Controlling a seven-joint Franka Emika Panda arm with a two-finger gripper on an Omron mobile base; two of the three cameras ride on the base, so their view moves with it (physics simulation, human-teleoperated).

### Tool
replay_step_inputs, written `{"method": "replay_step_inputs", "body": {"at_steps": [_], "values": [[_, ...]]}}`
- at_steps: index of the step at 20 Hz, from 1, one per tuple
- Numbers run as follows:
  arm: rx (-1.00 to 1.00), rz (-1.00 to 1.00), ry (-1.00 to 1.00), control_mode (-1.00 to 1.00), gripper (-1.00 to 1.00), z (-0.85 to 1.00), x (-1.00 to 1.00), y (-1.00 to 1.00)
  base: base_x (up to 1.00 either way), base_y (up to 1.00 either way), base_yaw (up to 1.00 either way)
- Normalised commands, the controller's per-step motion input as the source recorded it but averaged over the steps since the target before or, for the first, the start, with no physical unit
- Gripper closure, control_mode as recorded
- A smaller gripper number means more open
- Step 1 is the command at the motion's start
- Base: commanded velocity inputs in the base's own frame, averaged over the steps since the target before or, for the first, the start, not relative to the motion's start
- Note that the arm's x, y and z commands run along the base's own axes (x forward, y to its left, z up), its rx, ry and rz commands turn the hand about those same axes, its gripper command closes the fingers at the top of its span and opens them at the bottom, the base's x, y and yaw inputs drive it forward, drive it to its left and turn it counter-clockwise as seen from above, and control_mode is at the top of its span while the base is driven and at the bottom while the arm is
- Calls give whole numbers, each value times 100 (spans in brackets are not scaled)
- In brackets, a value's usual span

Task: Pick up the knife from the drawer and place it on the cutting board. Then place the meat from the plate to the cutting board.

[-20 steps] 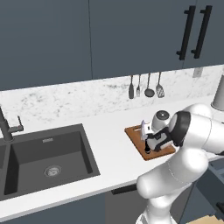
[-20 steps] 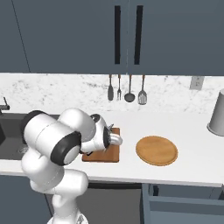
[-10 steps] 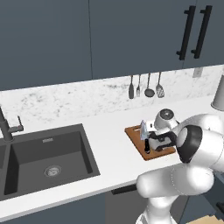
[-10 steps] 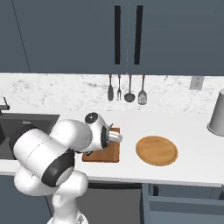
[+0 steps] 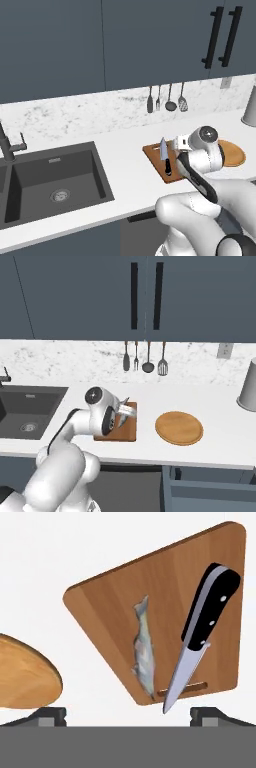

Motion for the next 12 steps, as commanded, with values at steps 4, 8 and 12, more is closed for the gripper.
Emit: {"method": "replay_step_inputs", "body": {"at_steps": [4,8,12], "values": [[0,1,-13,-100,-100,100,-36,0,0,0,0],[1,2,-5,-100,-100,100,-48,-5,0,0,0],[14,5,1,-100,-100,100,-60,-11,0,0,0]]}}
